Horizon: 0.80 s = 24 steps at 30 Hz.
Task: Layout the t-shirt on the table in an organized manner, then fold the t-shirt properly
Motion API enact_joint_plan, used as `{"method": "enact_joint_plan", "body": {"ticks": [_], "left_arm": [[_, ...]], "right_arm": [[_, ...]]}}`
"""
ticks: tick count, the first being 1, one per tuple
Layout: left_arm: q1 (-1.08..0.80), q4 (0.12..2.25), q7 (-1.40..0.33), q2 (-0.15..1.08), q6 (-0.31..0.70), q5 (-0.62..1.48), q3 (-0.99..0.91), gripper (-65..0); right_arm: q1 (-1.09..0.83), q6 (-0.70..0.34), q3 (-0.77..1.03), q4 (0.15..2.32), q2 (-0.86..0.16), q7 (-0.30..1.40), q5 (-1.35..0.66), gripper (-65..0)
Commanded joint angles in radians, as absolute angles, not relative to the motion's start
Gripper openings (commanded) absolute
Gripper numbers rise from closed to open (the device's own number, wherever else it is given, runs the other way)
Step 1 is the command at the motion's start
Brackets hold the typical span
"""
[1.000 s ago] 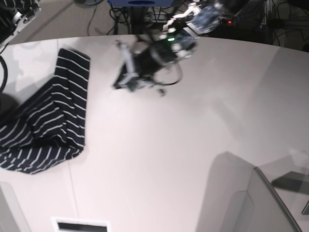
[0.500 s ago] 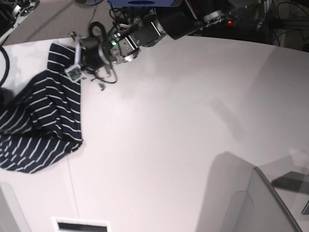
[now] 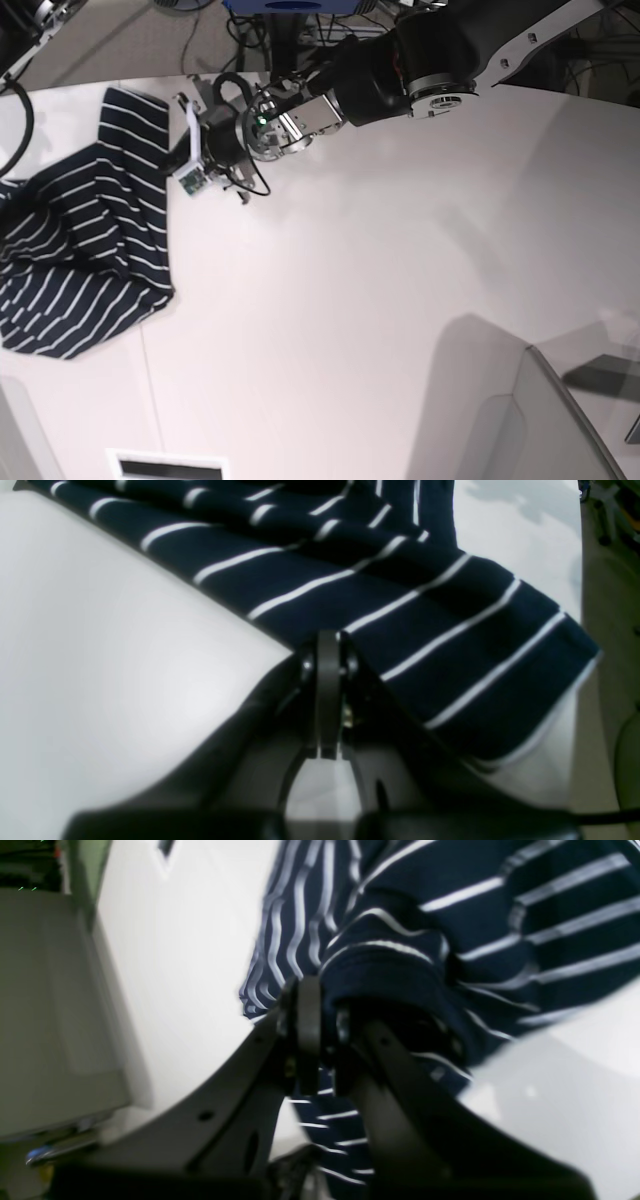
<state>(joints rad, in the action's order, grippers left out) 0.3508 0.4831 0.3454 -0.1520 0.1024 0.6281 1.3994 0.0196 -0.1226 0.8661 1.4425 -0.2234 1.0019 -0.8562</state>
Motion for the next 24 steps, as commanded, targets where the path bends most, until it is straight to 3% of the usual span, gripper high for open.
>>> {"method": "enact_joint_plan", "body": {"ticks": [1,7,11,13,16,19,21,24], "left_arm": [[0.355,0.496,0.311,-0.128,0.076,0.63,1.377,-65.0],[0.289,0.757,0.305,0.044,0.074,0.63,1.262,-65.0],[0.199,0.983,0.292,0.228,0.073,0.631,1.156,-65.0],[0.142,1.089,0.248,0.314,0.073,0.628,1.087,-65.0],[0.041,1.239,0.197,0.432,0.073,0.625,0.947,-65.0],[-0.065,1.377,0.189,0.524,0.073,0.625,0.805,-65.0],[-0.128,1.448,0.191,0.559,0.073,0.624,0.722,-65.0],[-0.205,1.541,0.189,0.595,0.074,0.624,0.618,-65.0]], "right_arm": [[0.036,-0.13,0.868,1.448,-0.237,0.958,-0.862,-64.8],[0.064,-0.13,0.869,1.32,-0.263,0.782,-0.665,-64.7],[0.096,-0.13,0.875,1.187,-0.289,0.702,-0.582,-64.7],[0.104,-0.13,0.874,1.132,-0.298,0.662,-0.556,-61.7],[0.11,-0.13,0.869,1.098,-0.306,0.636,-0.504,-44.0],[0.071,-0.136,0.868,1.178,-0.291,0.677,-0.487,-15.5],[0.01,-0.137,0.86,1.333,-0.22,0.682,-0.486,-11.1],[-0.125,-0.18,0.743,1.59,-0.147,0.671,-0.484,-15.6]]}}
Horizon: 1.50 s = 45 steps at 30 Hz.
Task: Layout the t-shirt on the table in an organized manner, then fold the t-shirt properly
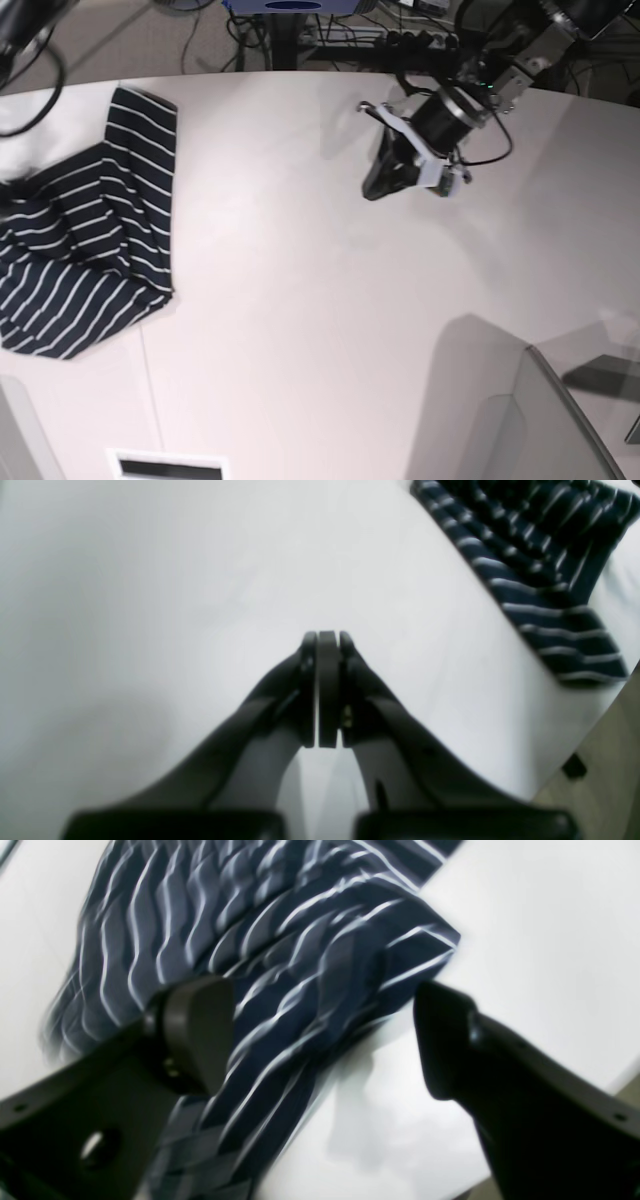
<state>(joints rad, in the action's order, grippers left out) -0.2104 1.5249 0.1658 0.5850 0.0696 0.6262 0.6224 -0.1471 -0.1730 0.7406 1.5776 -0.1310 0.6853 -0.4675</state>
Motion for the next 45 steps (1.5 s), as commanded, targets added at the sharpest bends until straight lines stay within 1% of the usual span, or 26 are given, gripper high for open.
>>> {"method": "enact_joint_plan", "body": {"ticks": [1,3,6,8,9,12,15,18,24,31,35,38,40,44,45], "left_arm": [[-0.219,1.564,0.189,0.599,0.074,0.624,0.593,-65.0],[-0.236,1.59,0.188,0.599,0.074,0.624,0.558,-65.0],[-0.255,1.596,0.188,0.599,0.074,0.624,0.532,-65.0],[-0.271,1.593,0.188,0.599,0.074,0.622,0.526,-65.0],[-0.277,1.593,0.188,0.599,0.074,0.616,0.526,-65.0],[-0.298,1.592,0.188,0.601,0.074,0.538,0.524,-65.0],[-0.321,1.592,0.188,0.601,0.074,0.453,0.524,-65.0],[-0.338,1.596,0.188,0.601,0.074,0.426,0.522,-65.0],[-0.357,1.598,0.188,0.611,0.073,0.426,0.499,-65.0],[-0.437,1.646,0.188,0.61,0.076,0.421,0.34,-65.0],[-0.46,1.666,0.188,0.61,0.079,0.421,0.282,-65.0],[-0.456,1.666,0.188,0.61,0.079,0.42,0.278,-65.0],[-0.456,1.666,0.188,0.608,0.079,0.42,0.282,-65.0],[-0.43,1.658,0.188,0.588,0.079,0.42,0.294,-65.0],[-0.417,1.653,0.186,0.575,0.079,0.42,0.308,-65.0]], "right_arm": [[-0.156,-0.202,0.68,1.636,-0.136,0.671,-0.484,-18.8],[-0.174,-0.229,0.575,1.65,-0.128,0.671,-0.484,-28.5],[-0.142,-0.239,0.472,1.544,-0.122,0.67,-0.486,-49.8],[-0.087,-0.239,0.455,1.452,-0.122,0.67,-0.486,-62.6],[-0.059,-0.239,0.455,1.4,-0.124,0.67,-0.484,-65.0],[0.001,-0.24,0.45,1.271,-0.145,0.639,-0.484,-62.9],[0.031,-0.24,0.441,1.175,-0.151,0.616,-0.484,-62.9],[0.047,-0.24,0.341,1.107,-0.148,0.605,-0.487,-63.0],[0.064,-0.239,0.206,1.038,-0.053,0.55,-0.486,-63.0],[0.114,-0.232,-0.062,1.032,0.036,0.53,-0.486,-63.0],[0.16,-0.232,-0.168,1.038,0.09,0.538,-0.486,-62.7],[0.179,-0.232,-0.226,1.11,0.094,0.572,-0.489,-62.3],[0.165,-0.226,-0.203,1.224,0.087,0.638,-0.489,-62.1],[0.028,-0.174,-0.019,1.517,0.059,0.746,-0.49,-61.7],[-0.018,-0.176,0.036,1.589,0.059,0.768,-0.49,-59.4]]}}
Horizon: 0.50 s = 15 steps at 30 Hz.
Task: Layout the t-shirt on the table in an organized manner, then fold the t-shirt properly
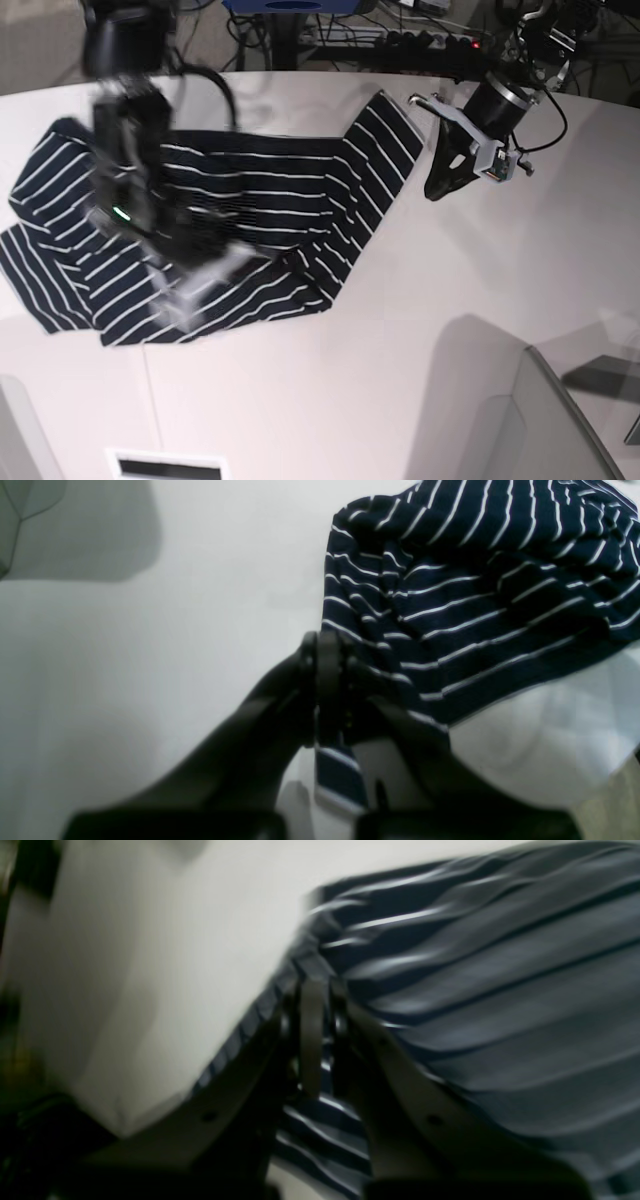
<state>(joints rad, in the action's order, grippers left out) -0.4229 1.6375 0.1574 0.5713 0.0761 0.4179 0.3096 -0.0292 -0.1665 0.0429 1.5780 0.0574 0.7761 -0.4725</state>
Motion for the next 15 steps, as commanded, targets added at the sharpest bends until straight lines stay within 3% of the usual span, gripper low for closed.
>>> {"method": "enact_joint_plan", "body": {"ticks": [1,5,7,15], "left_arm": [[-0.4,1.639,0.186,0.567,0.079,0.42,0.321,-65.0],[-0.306,1.57,0.186,0.539,0.077,0.42,0.429,-65.0],[-0.263,1.531,0.186,0.53,0.074,0.42,0.479,-65.0],[-0.208,1.446,0.186,0.51,0.074,0.42,0.533,-65.0]], "right_arm": [[-0.065,-0.176,0.084,1.652,0.059,0.789,-0.49,-55.4],[-0.252,-0.177,0.18,1.804,0.079,0.817,-0.492,-24.3],[-0.343,-0.177,0.226,1.836,0.107,0.768,-0.492,-14.1],[-0.492,-0.177,0.242,1.704,0.107,0.576,-0.638,-19.8]]}}
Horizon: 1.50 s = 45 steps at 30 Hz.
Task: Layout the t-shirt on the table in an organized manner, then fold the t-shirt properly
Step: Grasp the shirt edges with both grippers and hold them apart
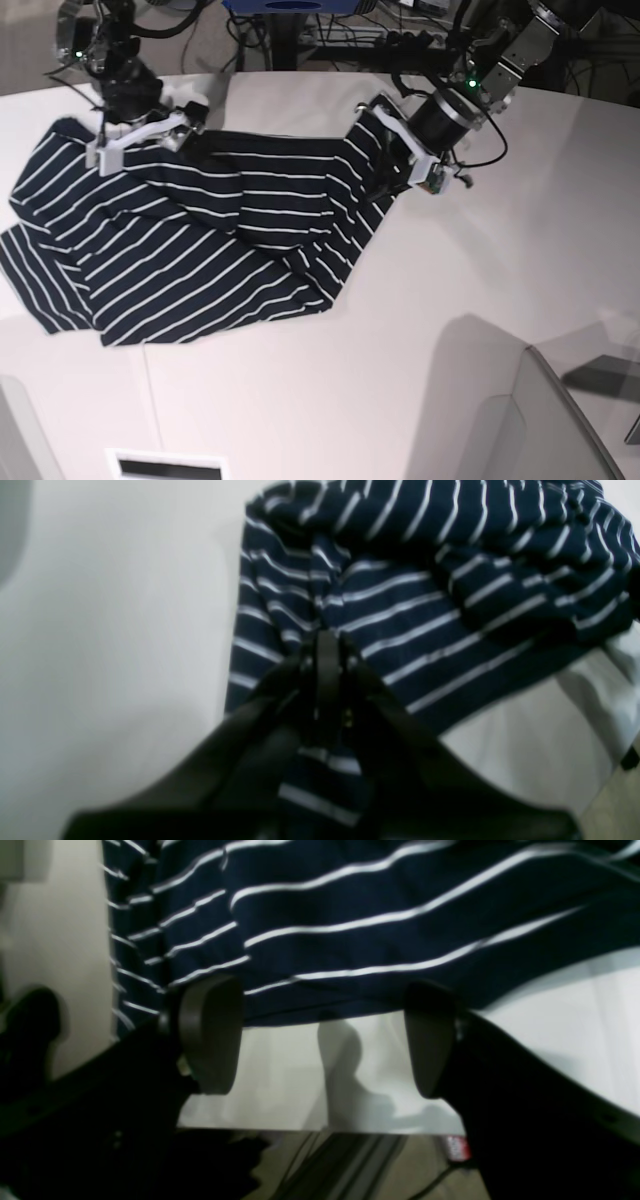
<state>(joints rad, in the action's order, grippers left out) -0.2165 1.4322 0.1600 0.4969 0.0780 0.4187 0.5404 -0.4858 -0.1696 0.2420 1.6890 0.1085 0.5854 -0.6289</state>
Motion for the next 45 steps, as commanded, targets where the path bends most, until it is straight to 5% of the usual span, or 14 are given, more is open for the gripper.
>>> {"method": "enact_joint_plan", "body": {"ticks": [1,20,24,29,38,45], "left_arm": [[-0.208,1.446,0.186,0.512,0.074,0.42,0.533,-65.0],[-0.22,1.448,0.186,0.572,0.074,0.42,0.533,-65.0],[-0.22,1.451,0.186,0.572,0.074,0.42,0.533,-65.0],[-0.22,1.454,0.186,0.572,0.074,0.42,0.533,-65.0],[-0.222,1.457,0.186,0.567,0.079,0.418,0.544,-65.0],[-0.22,1.457,0.186,0.561,0.079,0.418,0.544,-65.0]], "right_arm": [[-0.492,-0.177,0.242,1.678,0.093,0.562,-0.651,-19.8],[-0.41,-0.177,0.38,1.517,0.081,0.519,-0.657,-21.2],[-0.395,-0.177,0.372,1.512,0.081,0.522,-0.657,-31.4],[-0.407,-0.177,0.371,1.575,0.084,0.552,-0.659,-65.0],[-0.371,-0.166,0.392,1.865,0.081,0.748,-0.661,-64.4],[-0.282,-0.166,0.533,1.876,0.085,0.964,-0.656,-64.2]]}}
